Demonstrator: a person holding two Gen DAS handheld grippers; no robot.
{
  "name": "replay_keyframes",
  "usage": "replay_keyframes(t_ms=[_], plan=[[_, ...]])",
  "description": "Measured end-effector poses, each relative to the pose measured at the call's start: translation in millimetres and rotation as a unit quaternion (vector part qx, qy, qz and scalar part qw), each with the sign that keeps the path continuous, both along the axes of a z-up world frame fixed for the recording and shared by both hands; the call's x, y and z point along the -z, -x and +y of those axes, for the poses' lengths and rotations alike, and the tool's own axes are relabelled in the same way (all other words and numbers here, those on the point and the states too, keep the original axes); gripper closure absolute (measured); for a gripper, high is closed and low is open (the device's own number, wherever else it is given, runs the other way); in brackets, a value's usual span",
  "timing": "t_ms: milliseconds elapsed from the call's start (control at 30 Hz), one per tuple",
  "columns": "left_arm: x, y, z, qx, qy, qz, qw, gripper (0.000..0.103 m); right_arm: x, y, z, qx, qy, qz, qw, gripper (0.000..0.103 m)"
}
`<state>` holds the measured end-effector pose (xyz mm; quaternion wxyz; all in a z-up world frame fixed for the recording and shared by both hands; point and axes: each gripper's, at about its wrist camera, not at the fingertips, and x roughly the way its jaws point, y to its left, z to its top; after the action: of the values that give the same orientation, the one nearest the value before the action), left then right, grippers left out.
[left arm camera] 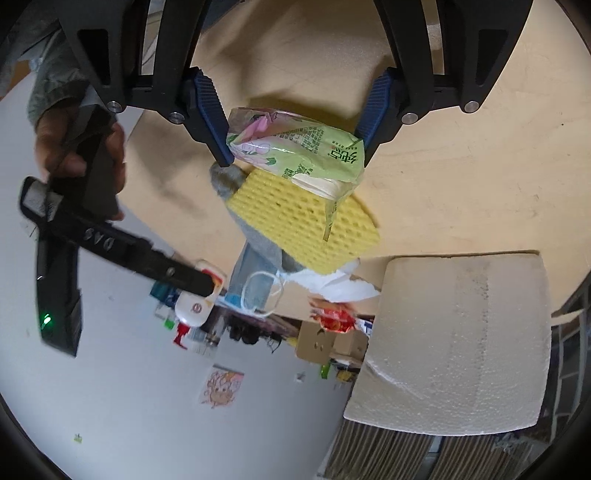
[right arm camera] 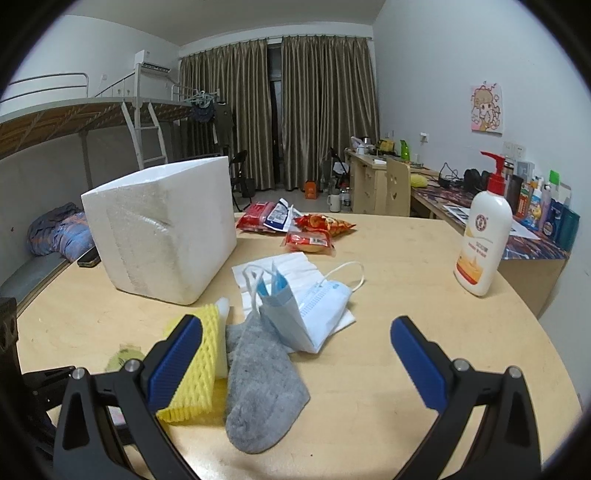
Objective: Organize soft objects
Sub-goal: 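Grasp the blue face mask with the right gripper while the left gripper lifts the snack bag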
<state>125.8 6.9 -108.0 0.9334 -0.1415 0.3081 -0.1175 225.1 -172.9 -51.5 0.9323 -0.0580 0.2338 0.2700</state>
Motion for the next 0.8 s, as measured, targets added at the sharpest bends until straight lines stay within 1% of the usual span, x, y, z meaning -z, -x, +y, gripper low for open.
replay_keyframes(t_ms=[33, 100, 233, 333, 400, 467, 533, 633, 667, 700, 733, 767, 800], plan=[[-1, 1, 3, 0.001, 0.009, -0.005, 1.0, 0.037, 0, -1, 1, -0.001, 0.002, 0.001, 1.0, 0.0], [-1, 0, 4, 0.004, 0.008, -0.003, 1.0, 0.039, 3, -6, 3, 0.0, 0.008, 0.005, 1.0, 0.0], [-6, 2, 8, -0.013, -0.017, -0.016, 0.9996, 0.039, 3, -15, 8, 0.003, 0.013, 0.01, 1.0, 0.0], [-13, 5, 13, -0.024, -0.028, -0.028, 0.9989, 0.039, 2, -18, 16, -0.005, 0.018, 0.013, 1.0, 0.0], [-16, 6, 16, -0.03, -0.043, -0.032, 0.9981, 0.039, 2, -20, 22, -0.01, 0.024, 0.012, 1.0, 0.0], [-17, 7, 20, -0.032, -0.047, -0.037, 0.9977, 0.039, 1, -22, 26, -0.014, 0.027, 0.012, 0.999, 0.0], [-20, 8, 25, -0.028, -0.041, -0.039, 0.998, 0.039, 1, -24, 28, -0.015, 0.027, 0.012, 0.999, 0.0], [-25, 4, 31, -0.043, -0.055, -0.038, 0.9968, 0.039, 4, -31, 32, -0.02, 0.031, 0.028, 0.999, 0.0], [-26, 4, 33, -0.045, -0.054, -0.038, 0.9968, 0.039, 6, -35, 34, -0.024, 0.033, 0.037, 0.998, 0.002], [-26, 2, 37, -0.044, -0.05, -0.036, 0.9972, 0.039, 7, -38, 35, -0.023, 0.033, 0.041, 0.998, 0.005], [-26, 1, 40, -0.043, -0.047, -0.036, 0.9974, 0.039, 8, -40, 35, -0.023, 0.034, 0.046, 0.998, 0.014], [-27, 1, 41, -0.043, -0.045, -0.037, 0.9974, 0.039, 11, -45, 35, -0.022, 0.034, 0.058, 0.997, 0.028], [-27, 0, 42, -0.044, -0.044, -0.039, 0.9973, 0.039, 12, -48, 35, -0.021, 0.034, 0.063, 0.997, 0.036]])
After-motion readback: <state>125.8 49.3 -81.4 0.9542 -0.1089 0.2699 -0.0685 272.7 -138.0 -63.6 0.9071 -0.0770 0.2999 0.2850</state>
